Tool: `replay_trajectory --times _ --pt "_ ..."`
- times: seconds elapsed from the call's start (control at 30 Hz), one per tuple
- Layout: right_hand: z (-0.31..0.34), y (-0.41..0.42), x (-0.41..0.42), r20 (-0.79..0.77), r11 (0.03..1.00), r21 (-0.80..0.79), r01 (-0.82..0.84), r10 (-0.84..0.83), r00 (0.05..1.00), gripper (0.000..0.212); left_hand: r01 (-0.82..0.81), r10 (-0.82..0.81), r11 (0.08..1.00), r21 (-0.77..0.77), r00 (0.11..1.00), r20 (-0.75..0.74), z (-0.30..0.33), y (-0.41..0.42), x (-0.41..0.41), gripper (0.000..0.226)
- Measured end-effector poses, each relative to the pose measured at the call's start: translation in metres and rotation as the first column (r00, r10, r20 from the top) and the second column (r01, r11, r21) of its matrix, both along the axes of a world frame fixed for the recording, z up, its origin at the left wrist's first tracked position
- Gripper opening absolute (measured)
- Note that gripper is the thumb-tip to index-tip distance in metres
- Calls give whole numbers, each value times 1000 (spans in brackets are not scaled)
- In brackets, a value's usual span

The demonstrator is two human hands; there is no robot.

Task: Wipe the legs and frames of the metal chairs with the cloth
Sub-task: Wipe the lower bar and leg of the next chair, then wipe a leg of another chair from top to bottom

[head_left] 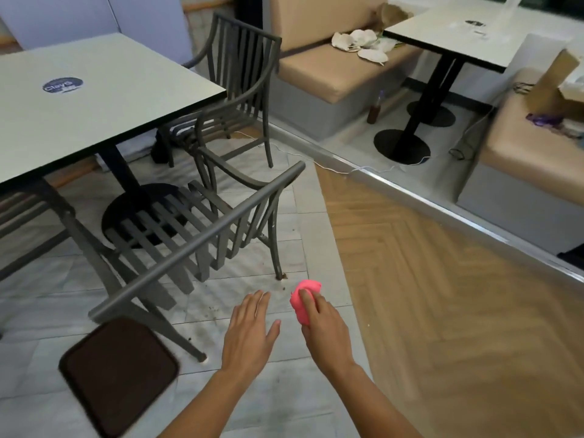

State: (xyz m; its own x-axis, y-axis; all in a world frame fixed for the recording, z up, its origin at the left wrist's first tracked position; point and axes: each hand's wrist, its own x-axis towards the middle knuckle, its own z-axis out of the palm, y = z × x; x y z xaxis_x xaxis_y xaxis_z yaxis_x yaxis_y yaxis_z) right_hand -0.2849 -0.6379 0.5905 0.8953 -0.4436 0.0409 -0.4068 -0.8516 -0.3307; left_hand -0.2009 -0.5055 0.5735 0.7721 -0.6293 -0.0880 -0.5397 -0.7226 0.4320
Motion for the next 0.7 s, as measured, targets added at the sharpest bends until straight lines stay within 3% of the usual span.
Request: replay_trajectory --times 0.1,0.27,0.37,0.7 --pt "3 -36 16 -5 999 3 -52 52 999 80 -36 36 999 -3 999 -6 4 -36 5 79" --pt "0 -109 57 -11 990 -12 -144 143 990 78 -96 97 995 18 995 -20 1 -101 34 58" --pt "0 -152 85 -19 976 -5 -216 216 976 79 -162 163 986 27 986 -31 -2 -135 57 70" --pt "3 -257 167 -66 893 6 -449 449 891 74 -334 336 940 67 942 -13 -3 -235 109 73"
